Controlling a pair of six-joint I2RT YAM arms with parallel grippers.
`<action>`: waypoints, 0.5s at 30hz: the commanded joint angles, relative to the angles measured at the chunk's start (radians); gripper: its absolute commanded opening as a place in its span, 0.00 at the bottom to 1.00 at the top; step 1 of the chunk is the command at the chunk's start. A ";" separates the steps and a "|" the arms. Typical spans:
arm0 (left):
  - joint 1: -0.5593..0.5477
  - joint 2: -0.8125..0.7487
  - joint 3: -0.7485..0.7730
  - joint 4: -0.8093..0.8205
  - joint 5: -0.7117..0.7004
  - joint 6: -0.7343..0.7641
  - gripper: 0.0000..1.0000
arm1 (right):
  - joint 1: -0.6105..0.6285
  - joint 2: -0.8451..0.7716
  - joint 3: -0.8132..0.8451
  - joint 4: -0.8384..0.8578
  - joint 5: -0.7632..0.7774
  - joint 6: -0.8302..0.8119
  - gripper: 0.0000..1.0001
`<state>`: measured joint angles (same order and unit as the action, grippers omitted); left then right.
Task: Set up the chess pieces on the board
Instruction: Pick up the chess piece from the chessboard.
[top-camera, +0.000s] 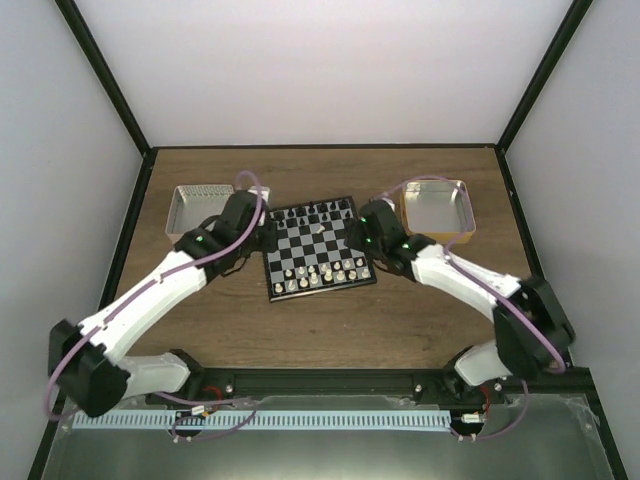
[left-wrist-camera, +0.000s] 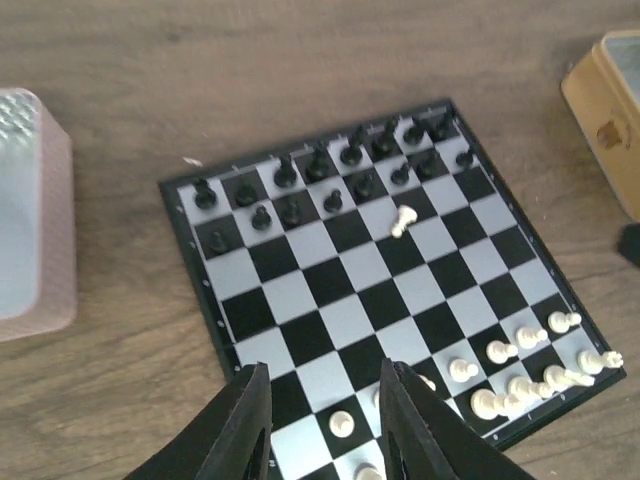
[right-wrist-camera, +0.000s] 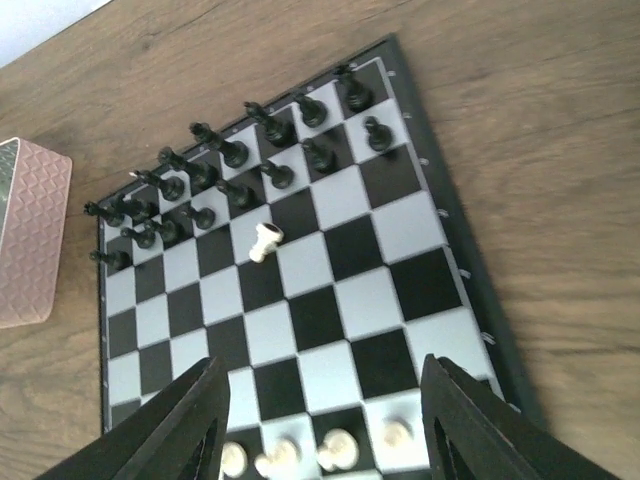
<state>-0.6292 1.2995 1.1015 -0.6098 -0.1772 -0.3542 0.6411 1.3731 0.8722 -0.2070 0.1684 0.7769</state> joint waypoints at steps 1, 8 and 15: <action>-0.002 -0.134 -0.102 0.111 -0.091 0.039 0.33 | 0.015 0.166 0.155 0.016 -0.055 -0.038 0.53; -0.002 -0.346 -0.228 0.250 -0.094 0.086 0.45 | 0.047 0.410 0.362 -0.075 -0.039 -0.028 0.47; -0.003 -0.477 -0.301 0.323 -0.105 0.086 0.57 | 0.072 0.582 0.551 -0.200 0.019 -0.031 0.46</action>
<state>-0.6292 0.8612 0.8242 -0.3683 -0.2699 -0.2810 0.6937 1.8957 1.3148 -0.3016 0.1310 0.7525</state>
